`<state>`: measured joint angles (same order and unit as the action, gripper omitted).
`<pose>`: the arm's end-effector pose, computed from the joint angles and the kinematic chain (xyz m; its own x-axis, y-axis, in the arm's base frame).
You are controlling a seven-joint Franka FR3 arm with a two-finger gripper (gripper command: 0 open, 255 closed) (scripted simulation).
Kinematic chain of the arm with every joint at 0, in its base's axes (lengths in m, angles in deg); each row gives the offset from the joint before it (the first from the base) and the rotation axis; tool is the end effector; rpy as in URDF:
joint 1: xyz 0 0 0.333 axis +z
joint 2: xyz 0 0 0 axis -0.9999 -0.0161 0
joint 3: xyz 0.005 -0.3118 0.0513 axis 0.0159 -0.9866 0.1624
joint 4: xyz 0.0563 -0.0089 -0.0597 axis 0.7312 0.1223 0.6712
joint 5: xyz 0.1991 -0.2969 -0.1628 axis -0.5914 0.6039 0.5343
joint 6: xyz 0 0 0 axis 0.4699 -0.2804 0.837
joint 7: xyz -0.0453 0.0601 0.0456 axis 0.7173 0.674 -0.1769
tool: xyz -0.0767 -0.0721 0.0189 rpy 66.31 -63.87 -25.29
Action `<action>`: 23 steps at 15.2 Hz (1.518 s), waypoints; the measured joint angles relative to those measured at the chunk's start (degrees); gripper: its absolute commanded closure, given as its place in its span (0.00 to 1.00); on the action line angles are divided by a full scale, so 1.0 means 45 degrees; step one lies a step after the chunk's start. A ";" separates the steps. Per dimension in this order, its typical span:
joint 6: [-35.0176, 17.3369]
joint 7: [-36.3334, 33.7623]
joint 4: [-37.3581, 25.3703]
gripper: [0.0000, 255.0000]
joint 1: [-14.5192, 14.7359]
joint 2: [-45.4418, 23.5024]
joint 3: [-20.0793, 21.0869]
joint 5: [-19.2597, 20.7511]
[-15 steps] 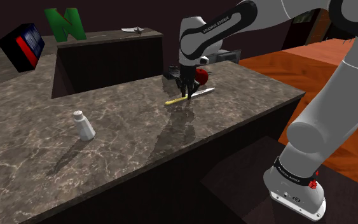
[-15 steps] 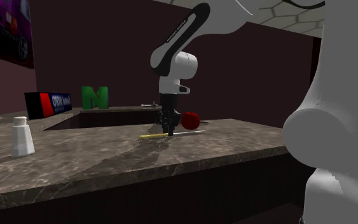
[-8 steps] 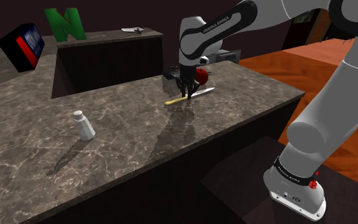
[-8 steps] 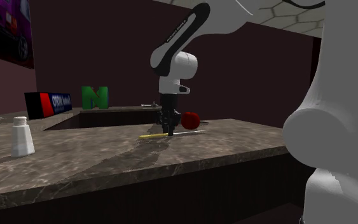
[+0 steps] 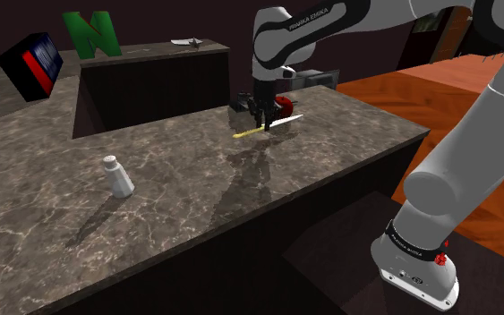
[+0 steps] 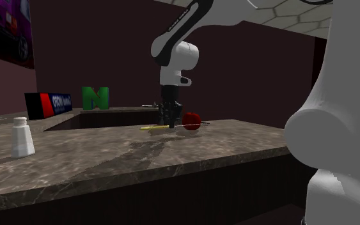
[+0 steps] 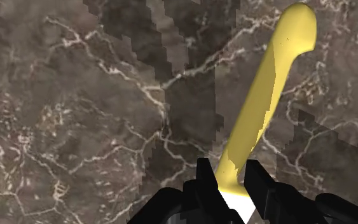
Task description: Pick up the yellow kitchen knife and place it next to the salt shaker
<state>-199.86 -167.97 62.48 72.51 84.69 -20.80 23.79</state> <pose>0.5231 0.0583 0.4407 0.1272 -0.9899 -0.0622 -0.9916 -0.1285 0.0177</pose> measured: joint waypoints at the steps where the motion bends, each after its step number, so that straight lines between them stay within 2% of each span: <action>1: 0.0153 0.0007 -0.0137 1.00 -0.0010 0.0016 -0.0012 0.0005; 23: 0.3938 -0.0097 -0.3413 1.00 -0.0084 0.0558 -0.0156 -0.0071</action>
<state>-182.14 -168.40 47.12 72.13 87.20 -21.50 23.47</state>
